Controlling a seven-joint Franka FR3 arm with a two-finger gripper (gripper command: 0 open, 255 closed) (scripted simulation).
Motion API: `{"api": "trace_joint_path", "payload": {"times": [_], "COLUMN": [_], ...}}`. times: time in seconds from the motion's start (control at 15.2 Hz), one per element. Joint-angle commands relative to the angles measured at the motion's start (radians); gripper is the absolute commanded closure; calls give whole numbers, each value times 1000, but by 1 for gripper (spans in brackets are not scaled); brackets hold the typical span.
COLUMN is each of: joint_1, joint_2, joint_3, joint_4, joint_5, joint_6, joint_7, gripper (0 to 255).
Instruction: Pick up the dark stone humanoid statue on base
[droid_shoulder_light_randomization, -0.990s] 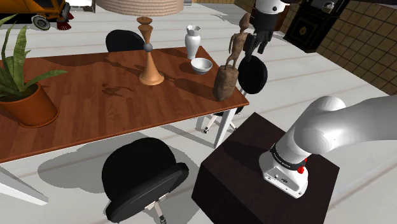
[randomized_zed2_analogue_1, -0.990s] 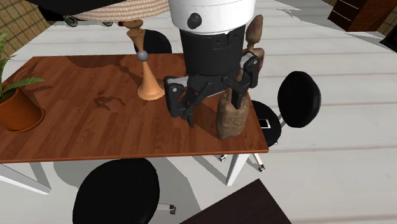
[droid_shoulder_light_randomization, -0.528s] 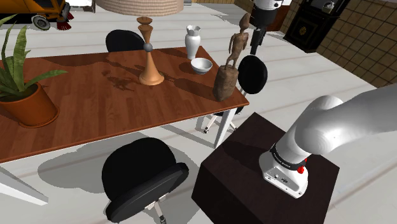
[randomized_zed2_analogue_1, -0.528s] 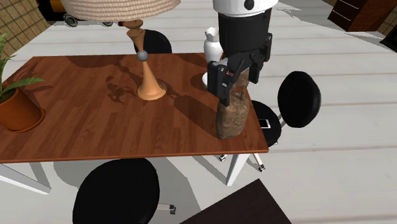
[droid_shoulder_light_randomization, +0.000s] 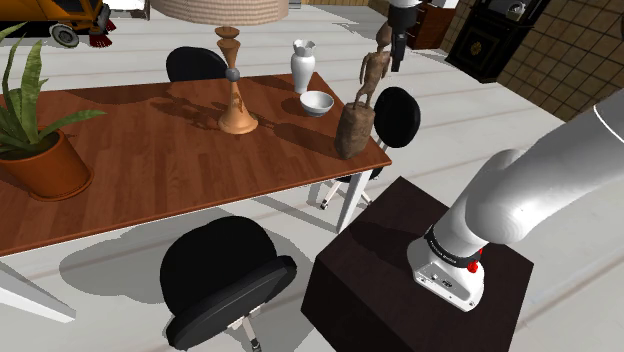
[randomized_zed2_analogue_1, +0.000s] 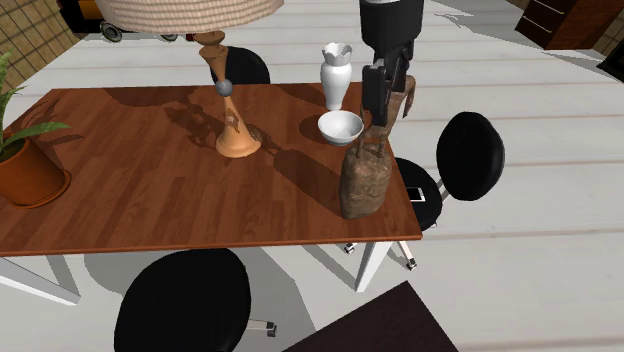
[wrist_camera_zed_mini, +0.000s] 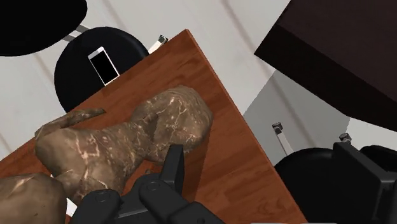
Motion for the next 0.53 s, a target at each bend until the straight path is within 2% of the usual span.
{"api": "trace_joint_path", "payload": {"times": [0.0,0.46], "joint_1": [9,1], "joint_2": [76,366], "joint_3": [-27,-69], "joint_4": [68,334], "joint_5": [4,72], "joint_6": [15,60], "joint_7": [-117,-490], "gripper": [0,0]}}
